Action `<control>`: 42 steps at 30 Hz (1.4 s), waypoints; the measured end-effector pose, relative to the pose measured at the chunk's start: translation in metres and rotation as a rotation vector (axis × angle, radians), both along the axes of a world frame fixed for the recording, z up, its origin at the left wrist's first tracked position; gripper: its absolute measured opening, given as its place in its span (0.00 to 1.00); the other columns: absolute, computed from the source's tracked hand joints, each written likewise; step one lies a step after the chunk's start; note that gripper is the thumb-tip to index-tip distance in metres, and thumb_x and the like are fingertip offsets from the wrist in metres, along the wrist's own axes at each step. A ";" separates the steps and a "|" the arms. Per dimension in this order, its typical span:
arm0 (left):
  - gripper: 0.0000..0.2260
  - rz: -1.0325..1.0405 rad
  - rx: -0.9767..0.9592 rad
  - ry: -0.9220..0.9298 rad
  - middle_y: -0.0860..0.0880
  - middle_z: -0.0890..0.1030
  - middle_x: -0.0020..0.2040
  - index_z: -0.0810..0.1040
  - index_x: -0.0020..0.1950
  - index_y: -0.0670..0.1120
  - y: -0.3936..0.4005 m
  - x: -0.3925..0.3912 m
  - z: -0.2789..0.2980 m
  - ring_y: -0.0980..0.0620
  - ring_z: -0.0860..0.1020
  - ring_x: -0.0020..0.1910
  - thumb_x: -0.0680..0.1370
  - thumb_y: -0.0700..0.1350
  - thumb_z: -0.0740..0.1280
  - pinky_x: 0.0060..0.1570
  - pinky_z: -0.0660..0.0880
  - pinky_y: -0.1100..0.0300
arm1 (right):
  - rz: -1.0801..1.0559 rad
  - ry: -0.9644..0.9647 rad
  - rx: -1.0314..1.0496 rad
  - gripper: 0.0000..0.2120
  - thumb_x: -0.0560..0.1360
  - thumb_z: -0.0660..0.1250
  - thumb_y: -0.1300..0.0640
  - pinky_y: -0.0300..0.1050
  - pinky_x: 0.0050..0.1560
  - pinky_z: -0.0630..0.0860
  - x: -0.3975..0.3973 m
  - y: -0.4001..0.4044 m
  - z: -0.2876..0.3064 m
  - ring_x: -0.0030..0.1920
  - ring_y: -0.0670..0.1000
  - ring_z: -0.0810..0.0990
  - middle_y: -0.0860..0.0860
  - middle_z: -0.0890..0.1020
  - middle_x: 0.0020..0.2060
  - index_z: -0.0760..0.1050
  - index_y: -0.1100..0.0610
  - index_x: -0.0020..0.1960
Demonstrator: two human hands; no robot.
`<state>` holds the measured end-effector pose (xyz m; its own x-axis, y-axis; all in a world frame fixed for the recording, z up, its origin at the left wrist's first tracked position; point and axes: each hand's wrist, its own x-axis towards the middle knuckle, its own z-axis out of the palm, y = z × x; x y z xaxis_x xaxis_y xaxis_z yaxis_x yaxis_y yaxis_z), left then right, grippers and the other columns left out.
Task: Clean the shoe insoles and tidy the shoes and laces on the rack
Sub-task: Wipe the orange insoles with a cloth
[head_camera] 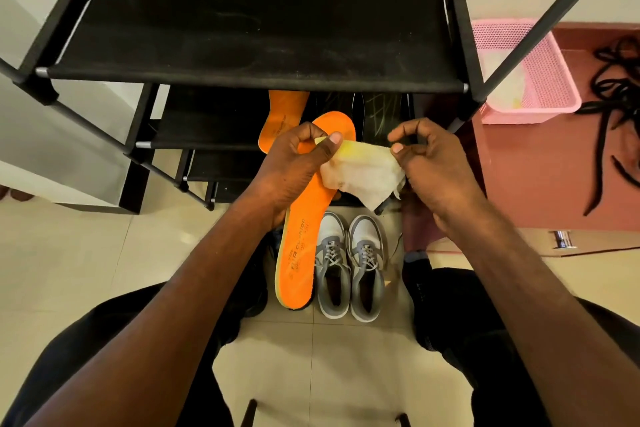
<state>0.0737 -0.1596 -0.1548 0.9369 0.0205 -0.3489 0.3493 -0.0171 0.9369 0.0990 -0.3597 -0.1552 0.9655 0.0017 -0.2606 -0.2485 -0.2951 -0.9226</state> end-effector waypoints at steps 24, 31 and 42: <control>0.14 -0.019 -0.229 0.137 0.37 0.84 0.56 0.76 0.59 0.40 0.000 0.002 0.001 0.39 0.86 0.49 0.82 0.50 0.67 0.42 0.83 0.43 | 0.323 -0.427 -0.375 0.11 0.75 0.76 0.60 0.48 0.50 0.82 -0.006 0.004 -0.002 0.50 0.45 0.82 0.44 0.83 0.51 0.82 0.49 0.55; 0.20 -0.099 -0.042 -0.065 0.55 0.75 0.66 0.78 0.66 0.56 0.006 0.002 0.000 0.47 0.81 0.60 0.75 0.47 0.76 0.48 0.84 0.42 | 0.184 -0.284 -0.300 0.05 0.75 0.77 0.55 0.37 0.44 0.77 -0.002 0.003 0.003 0.45 0.41 0.81 0.43 0.83 0.46 0.84 0.50 0.50; 0.10 -0.131 0.130 -0.078 0.46 0.83 0.56 0.80 0.51 0.46 0.007 0.003 -0.012 0.42 0.82 0.57 0.82 0.52 0.68 0.58 0.77 0.31 | 0.128 0.140 0.159 0.06 0.79 0.73 0.57 0.39 0.34 0.78 -0.001 0.000 0.011 0.41 0.49 0.87 0.54 0.88 0.45 0.84 0.57 0.55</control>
<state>0.0767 -0.1529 -0.1672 0.9585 -0.0633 -0.2779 0.2629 -0.1799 0.9479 0.0985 -0.3600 -0.1446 0.9094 0.1734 -0.3781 -0.3466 -0.1865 -0.9193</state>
